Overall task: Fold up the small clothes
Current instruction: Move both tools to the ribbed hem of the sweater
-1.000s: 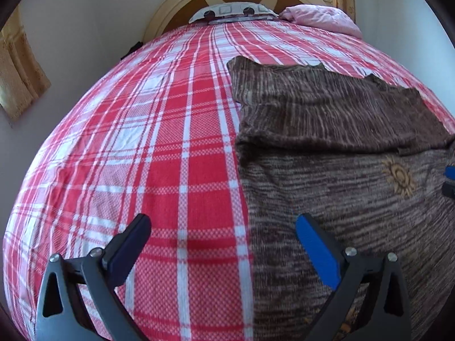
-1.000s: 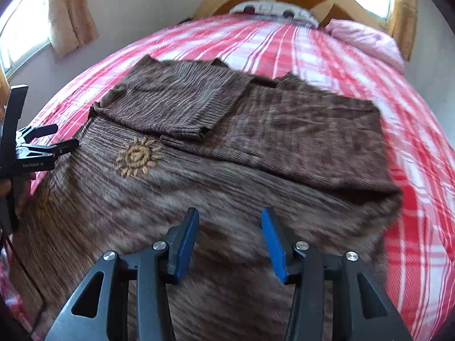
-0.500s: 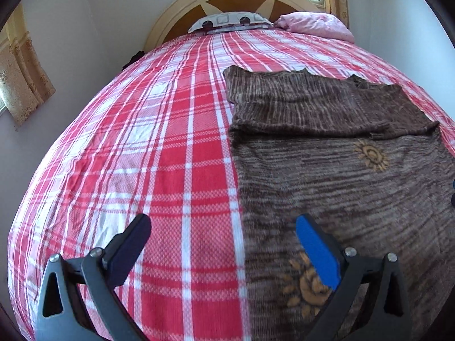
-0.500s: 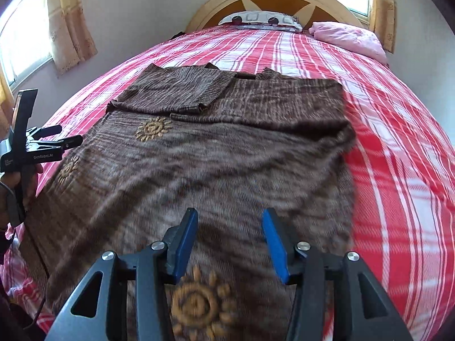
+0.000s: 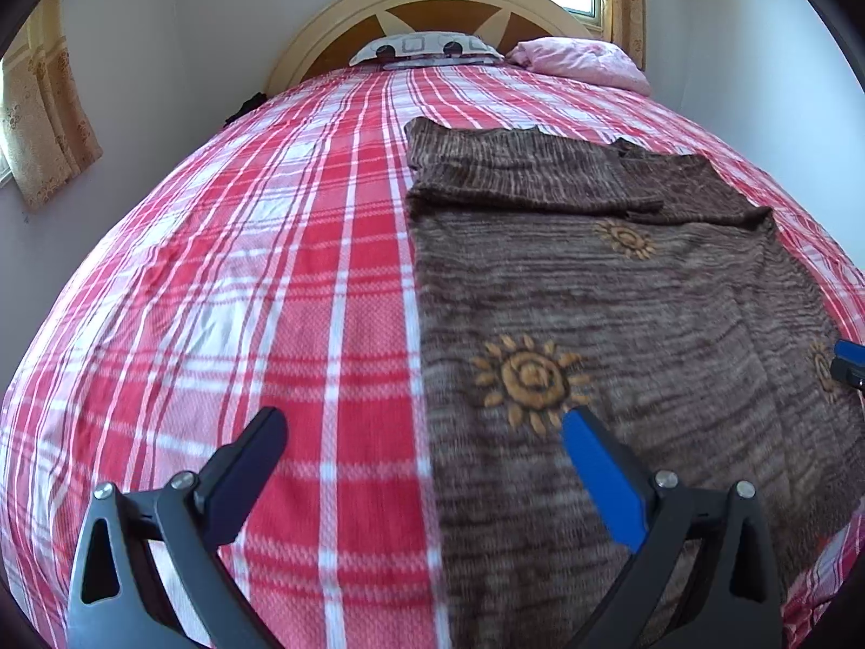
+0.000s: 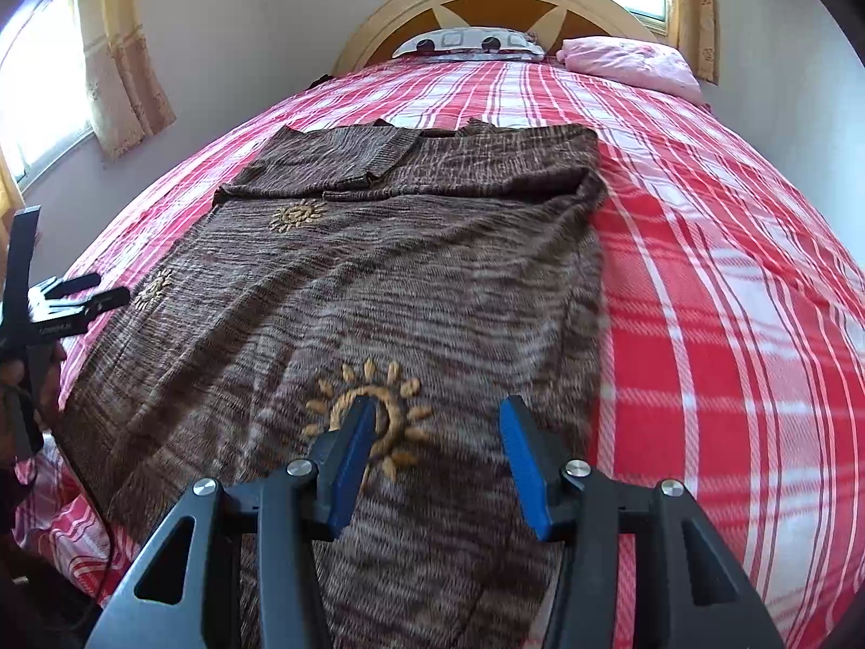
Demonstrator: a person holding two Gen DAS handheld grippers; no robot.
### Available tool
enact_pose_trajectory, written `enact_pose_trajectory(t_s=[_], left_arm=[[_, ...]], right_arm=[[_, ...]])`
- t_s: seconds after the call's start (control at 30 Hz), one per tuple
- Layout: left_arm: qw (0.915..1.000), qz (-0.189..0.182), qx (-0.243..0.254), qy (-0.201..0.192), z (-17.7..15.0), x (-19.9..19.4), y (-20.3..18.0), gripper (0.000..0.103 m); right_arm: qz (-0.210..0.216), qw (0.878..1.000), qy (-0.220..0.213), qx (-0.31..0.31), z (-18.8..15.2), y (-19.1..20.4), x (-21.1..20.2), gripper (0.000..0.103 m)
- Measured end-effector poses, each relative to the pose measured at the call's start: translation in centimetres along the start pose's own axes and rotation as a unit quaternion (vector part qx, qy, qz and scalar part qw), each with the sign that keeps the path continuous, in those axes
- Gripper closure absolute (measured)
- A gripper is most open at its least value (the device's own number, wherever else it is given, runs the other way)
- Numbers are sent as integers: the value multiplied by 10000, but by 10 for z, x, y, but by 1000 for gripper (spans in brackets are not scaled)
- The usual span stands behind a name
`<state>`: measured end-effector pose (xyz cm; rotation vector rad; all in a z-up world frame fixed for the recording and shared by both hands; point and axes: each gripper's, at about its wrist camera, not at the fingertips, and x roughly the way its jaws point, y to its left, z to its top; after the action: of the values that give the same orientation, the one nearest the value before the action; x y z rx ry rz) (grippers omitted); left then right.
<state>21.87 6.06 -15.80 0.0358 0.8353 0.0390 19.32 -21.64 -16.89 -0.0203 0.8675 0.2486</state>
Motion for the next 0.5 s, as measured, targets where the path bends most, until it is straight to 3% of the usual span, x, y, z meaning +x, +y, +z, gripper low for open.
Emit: enact_pose_trajectory(t_s=[0.37, 0.5], left_arm=[[9999, -140, -20, 68, -56, -38, 2, 0], [9997, -196, -58, -116, -67, -50, 1, 0]], right_arm=[[63, 9995, 82, 284, -37, -5, -31, 53], [66, 9990, 140, 408, -53, -8, -41, 53]])
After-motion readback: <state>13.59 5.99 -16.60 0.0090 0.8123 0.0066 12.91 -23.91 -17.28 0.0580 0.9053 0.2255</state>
